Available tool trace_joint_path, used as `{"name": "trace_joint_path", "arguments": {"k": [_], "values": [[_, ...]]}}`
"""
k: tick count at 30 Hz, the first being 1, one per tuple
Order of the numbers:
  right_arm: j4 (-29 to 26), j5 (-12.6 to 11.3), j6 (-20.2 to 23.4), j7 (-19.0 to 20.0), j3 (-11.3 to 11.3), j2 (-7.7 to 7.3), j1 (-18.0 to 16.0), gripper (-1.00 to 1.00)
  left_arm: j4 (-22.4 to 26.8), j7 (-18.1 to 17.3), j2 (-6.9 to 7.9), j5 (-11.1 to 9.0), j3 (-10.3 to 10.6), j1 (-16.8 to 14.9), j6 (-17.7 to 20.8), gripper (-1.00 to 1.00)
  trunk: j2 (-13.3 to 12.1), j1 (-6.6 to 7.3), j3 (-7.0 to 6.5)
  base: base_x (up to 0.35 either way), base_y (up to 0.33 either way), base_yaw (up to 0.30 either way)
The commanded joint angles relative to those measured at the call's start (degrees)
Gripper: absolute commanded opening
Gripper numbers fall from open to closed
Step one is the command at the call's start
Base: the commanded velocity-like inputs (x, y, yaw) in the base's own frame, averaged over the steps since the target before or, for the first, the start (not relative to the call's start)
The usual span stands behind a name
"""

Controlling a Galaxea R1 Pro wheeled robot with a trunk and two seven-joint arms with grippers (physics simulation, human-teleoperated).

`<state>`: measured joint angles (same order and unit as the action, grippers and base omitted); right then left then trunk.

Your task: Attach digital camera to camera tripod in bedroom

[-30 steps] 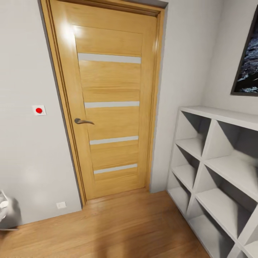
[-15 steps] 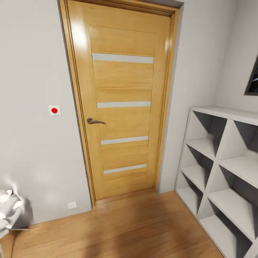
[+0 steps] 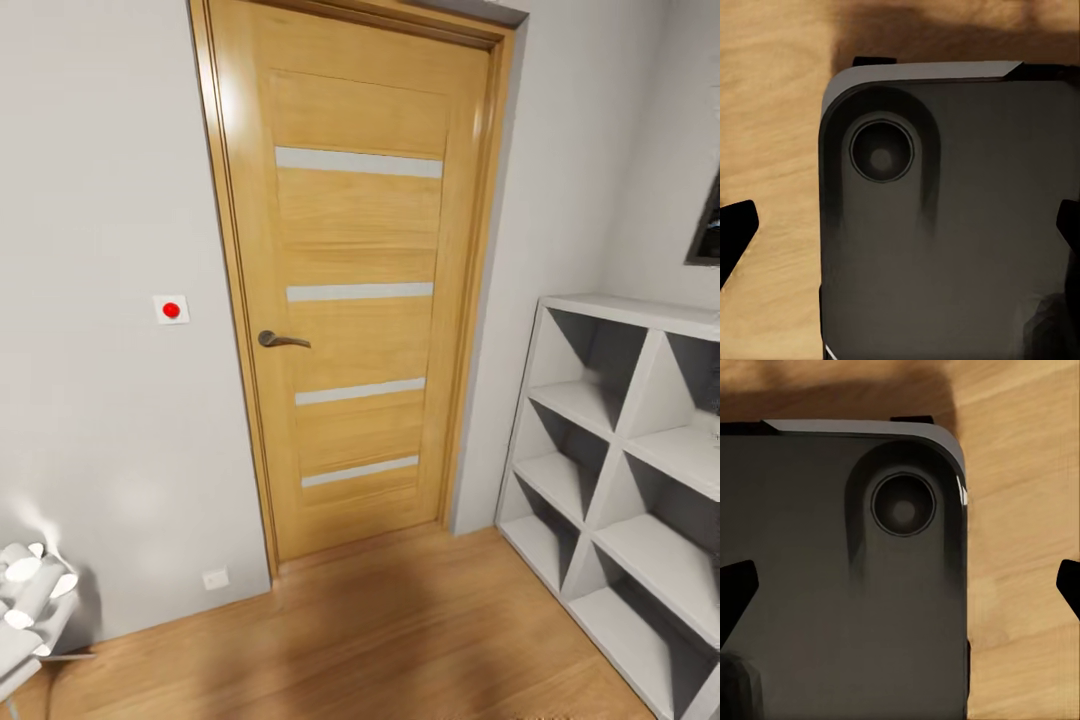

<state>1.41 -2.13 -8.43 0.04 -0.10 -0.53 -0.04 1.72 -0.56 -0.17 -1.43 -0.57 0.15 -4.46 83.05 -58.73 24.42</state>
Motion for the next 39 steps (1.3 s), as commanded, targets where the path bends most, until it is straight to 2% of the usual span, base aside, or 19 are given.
{"name": "trace_joint_path", "arguments": {"k": [1,10,39], "values": [[0.13,-0.23,-0.37,-0.02,0.01,0.0,-0.05,1.0,0.04,-0.06,-0.01,-0.15,-0.04,0.02,-0.11,1.0,0.03,0.0,0.04,0.0,0.328,-0.228],[0.09,-0.24,-0.36,-0.12,0.01,0.0,-0.05,1.0,0.04,-0.04,-0.01,-0.15,-0.04,0.02,-0.11,1.0,0.03,0.0,0.04,0.0,0.244,-0.268],[0.16,-0.3,-0.51,-0.13,0.01,-0.08,-0.05,1.0,0.04,0.04,-0.01,-0.24,-0.12,0.01,-0.11,1.0,0.03,0.0,0.04,0.0,0.005,-0.292]]}}
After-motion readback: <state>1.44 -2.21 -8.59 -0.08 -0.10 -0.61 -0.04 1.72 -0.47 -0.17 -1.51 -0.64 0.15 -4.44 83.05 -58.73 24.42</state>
